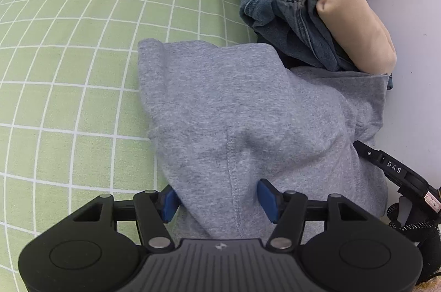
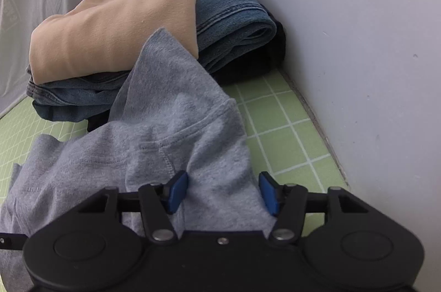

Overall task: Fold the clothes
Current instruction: 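Carry the hoodie bundle with both tools onto the folded jeans stack, then open both tools to release the hoodie beside the jeans stack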

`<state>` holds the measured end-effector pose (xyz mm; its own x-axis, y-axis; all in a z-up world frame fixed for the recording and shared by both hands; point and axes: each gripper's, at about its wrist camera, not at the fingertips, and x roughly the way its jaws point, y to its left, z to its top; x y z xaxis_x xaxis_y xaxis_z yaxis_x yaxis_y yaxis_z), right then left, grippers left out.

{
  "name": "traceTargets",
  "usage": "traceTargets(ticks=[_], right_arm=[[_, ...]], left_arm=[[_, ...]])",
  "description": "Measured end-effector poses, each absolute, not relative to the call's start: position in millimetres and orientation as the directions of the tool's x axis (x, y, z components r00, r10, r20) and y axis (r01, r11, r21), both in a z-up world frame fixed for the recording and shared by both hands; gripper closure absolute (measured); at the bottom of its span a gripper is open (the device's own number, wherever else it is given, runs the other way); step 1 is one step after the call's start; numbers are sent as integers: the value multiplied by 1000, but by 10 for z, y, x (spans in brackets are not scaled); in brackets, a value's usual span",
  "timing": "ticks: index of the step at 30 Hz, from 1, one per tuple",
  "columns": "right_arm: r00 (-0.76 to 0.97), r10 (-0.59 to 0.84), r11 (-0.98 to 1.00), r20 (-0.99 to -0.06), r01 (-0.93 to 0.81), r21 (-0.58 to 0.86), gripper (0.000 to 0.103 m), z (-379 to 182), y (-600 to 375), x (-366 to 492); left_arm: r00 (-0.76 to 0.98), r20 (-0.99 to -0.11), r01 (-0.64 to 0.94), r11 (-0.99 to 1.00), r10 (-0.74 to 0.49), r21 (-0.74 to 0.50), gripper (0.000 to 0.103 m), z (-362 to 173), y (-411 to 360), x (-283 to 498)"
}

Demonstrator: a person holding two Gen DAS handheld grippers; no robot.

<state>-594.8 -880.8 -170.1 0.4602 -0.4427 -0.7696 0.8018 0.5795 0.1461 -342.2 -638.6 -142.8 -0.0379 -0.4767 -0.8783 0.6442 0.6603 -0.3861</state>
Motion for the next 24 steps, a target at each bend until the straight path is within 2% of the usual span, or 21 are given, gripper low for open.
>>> traceTargets(ticks=[4, 6, 9, 10, 13, 15, 16, 17, 19, 21, 22, 24], right_arm=[[305, -597, 582, -742, 801, -138, 89, -1689, -8649, -5839], [237, -645, 569, -727, 784, -249, 90, -1722, -8590, -5729], [197, -675, 560, -711, 764, -320, 90, -1718, -8554, -5680], [186, -682, 549, -707, 769, -328, 87, -1698, -8545, -5680], [136, -706, 481, -695, 813, -329, 65, -1605, -8520, -5722], [140, -719, 448, -681, 842, -300, 58, -1504, -8462, -5774], [167, -720, 451, -674, 851, -270, 48, -1444, -8400, -5802], [200, -720, 458, -665, 857, -238, 31, -1382, -8326, -5829], [264, -719, 472, -644, 865, -173, 12, -1259, -8178, -5881], [327, -727, 489, -603, 864, -120, 8, -1138, -7954, -5881], [354, -727, 499, -588, 861, -98, 0, -1077, -7833, -5863], [378, -727, 502, -573, 862, -69, 0, -952, -7625, -5794]], left_arm=[[-26, -882, 708, 614, -470, -348, 33, -1474, -6641, -3500], [-30, -879, 727, 593, -477, -346, 30, -1499, -6759, -3498], [-27, -879, 752, 570, -476, -332, 26, -1487, -6836, -3500], [-25, -879, 758, 564, -476, -327, 26, -1481, -6831, -3491], [-7, -879, 779, 549, -477, -304, 25, -1426, -6749, -3471], [38, -876, 800, 540, -482, -262, 25, -1334, -6674, -3487], [69, -869, 812, 534, -490, -237, 25, -1284, -6629, -3495], [110, -853, 825, 525, -510, -207, 25, -1228, -6573, -3515], [173, -809, 847, 505, -562, -170, 14, -1070, -6433, -3546], [234, -746, 863, 486, -624, -136, 7, -877, -6293, -3591], [263, -707, 870, 478, -656, -120, 0, -770, -6223, -3617], [297, -633, 889, 449, -715, -90, 0, -548, -6077, -3676]])
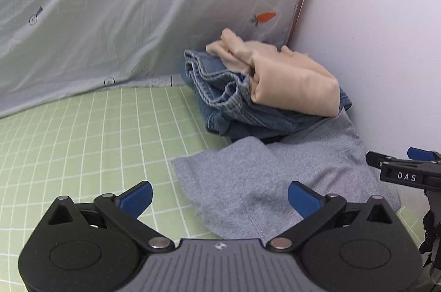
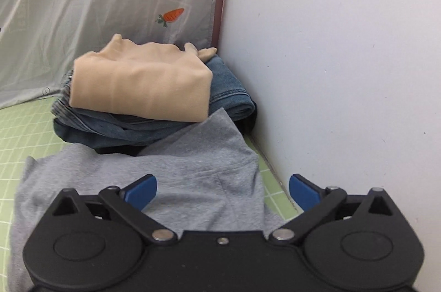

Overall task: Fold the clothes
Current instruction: 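Open both tools to release the hoodie beside the jeans stack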

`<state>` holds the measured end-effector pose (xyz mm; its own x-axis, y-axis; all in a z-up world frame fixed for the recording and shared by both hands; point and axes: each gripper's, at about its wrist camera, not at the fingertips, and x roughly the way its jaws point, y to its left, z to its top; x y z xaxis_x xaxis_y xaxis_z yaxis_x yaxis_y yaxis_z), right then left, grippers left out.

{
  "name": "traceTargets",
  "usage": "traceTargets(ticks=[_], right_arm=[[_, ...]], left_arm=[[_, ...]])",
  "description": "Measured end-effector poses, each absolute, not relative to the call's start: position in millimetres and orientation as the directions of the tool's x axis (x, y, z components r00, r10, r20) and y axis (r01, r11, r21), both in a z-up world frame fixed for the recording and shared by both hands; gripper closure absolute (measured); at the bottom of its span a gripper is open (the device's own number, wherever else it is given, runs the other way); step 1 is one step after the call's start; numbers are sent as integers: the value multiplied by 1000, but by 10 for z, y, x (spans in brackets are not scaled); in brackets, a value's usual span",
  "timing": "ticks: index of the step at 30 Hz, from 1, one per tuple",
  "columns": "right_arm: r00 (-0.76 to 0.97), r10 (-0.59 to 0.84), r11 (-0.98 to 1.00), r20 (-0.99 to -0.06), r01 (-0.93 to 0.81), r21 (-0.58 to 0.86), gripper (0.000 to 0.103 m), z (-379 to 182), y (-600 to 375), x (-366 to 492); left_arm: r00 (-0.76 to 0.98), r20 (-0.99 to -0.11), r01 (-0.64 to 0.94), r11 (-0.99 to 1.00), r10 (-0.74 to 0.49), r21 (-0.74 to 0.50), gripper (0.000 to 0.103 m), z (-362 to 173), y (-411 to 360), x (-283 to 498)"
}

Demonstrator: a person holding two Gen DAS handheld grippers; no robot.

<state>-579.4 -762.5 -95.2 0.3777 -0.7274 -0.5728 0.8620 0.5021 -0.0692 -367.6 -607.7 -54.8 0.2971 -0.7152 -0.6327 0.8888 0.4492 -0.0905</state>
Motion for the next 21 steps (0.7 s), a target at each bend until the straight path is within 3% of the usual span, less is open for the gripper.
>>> traceTargets(ticks=[8, 11, 14, 21], right_arm=[[383, -760, 465, -526, 885, -28, 0, -588, -6510, -5668], [365, -762, 447, -535, 894, -27, 0, -528, -6070, -5667], [344, -765, 434, -545, 900, -40, 0, -513, -5699, -5631], [319, -751, 405, -579, 914, -20, 0, -580, -5032, -5604]], left_arm=[[267, -460, 921, 365, -847, -138, 0, 38, -5237, -3809], [278, -407, 937, 339, -870, -87, 0, 80, -4867, -3881], [265, -460, 952, 307, -847, -16, 0, 70, -4624, -3933], [151, -546, 972, 223, -824, -69, 0, -77, -4129, -3860]])
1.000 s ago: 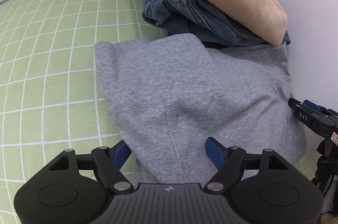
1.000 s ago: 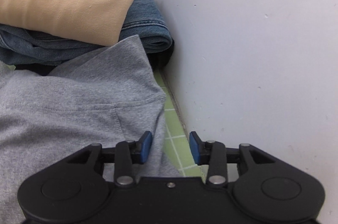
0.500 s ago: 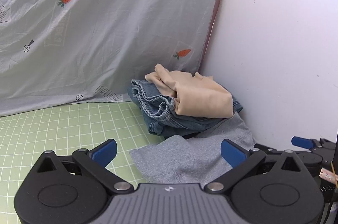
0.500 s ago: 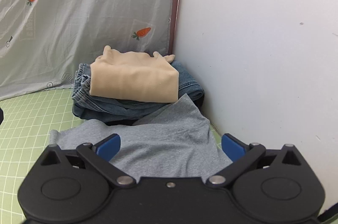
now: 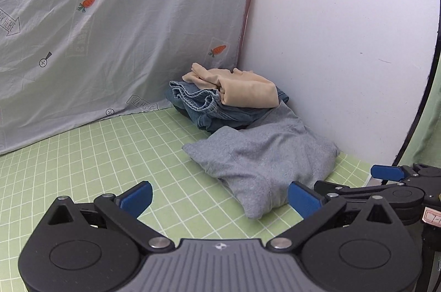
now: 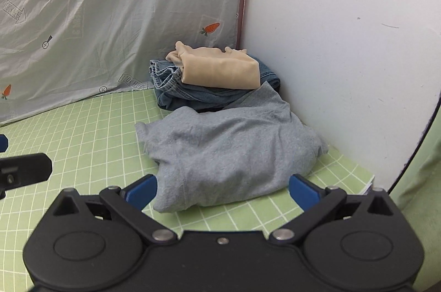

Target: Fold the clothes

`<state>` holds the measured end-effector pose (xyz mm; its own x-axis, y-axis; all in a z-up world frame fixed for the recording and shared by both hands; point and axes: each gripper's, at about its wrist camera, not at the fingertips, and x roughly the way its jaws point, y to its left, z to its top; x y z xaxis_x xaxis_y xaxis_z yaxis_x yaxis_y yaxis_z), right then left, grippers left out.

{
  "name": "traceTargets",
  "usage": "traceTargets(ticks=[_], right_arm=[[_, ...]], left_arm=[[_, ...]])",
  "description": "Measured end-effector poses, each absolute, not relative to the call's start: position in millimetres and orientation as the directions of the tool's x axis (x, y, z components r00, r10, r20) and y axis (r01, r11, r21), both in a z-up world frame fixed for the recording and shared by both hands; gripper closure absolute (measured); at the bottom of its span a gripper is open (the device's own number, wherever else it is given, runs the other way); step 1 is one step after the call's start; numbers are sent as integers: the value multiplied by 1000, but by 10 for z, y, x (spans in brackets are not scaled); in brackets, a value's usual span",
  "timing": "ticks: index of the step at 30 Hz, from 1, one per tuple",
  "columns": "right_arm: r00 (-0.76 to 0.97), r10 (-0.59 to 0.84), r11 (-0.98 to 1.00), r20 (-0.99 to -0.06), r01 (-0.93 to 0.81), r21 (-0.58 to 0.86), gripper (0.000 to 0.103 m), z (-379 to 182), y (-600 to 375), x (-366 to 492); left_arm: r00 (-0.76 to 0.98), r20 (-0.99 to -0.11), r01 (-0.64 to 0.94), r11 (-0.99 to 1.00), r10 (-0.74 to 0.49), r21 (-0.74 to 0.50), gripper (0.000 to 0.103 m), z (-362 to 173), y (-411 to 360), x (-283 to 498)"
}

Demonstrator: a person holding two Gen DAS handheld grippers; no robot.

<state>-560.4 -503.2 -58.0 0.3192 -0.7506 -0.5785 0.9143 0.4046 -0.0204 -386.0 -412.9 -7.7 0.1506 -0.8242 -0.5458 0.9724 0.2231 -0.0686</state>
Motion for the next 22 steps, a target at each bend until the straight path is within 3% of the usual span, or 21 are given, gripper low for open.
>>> traceTargets(ticks=[22], right_arm=[[261, -761, 338, -594, 941, -19, 0, -650, -4330, -5614]], left_arm=[[89, -587, 983, 166, -805, -79, 0, -150, -3631, -3774]])
